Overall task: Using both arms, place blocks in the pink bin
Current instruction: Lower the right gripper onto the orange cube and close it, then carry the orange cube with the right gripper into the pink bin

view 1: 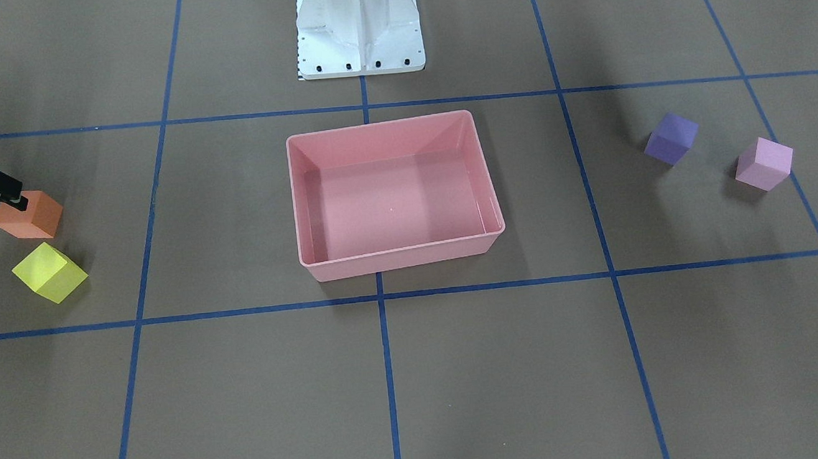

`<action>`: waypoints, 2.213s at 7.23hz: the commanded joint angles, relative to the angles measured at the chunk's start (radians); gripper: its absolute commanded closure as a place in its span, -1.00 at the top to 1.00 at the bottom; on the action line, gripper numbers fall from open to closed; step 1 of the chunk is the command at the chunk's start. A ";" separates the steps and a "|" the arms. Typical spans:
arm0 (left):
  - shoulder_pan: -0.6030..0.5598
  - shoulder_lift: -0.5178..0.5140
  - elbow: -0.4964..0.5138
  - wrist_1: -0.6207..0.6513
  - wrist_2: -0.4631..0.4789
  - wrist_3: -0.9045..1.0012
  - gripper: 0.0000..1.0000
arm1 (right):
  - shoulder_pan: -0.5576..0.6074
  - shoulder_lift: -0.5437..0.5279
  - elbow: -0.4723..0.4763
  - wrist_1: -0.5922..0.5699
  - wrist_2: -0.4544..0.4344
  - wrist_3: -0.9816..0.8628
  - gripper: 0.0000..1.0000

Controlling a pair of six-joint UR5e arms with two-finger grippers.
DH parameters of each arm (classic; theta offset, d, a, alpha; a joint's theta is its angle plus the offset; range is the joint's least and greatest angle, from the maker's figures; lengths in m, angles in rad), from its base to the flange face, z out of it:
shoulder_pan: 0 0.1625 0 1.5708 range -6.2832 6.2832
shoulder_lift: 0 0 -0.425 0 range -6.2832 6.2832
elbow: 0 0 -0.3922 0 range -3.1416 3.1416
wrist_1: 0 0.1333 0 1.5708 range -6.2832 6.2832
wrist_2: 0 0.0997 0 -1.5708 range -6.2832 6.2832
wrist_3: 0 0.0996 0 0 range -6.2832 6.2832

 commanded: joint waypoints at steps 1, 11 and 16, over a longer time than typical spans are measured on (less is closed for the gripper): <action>0.000 0.002 -0.001 -0.001 0.001 0.000 1.00 | -0.036 -0.012 0.000 0.008 -0.043 0.000 1.00; 0.099 -0.009 0.019 -0.013 -0.001 -0.070 1.00 | -0.080 0.015 0.003 0.009 -0.032 0.019 -1.00; 0.255 0.014 0.028 -0.155 0.203 0.028 1.00 | -0.079 0.268 0.106 -0.035 -0.028 0.356 -1.00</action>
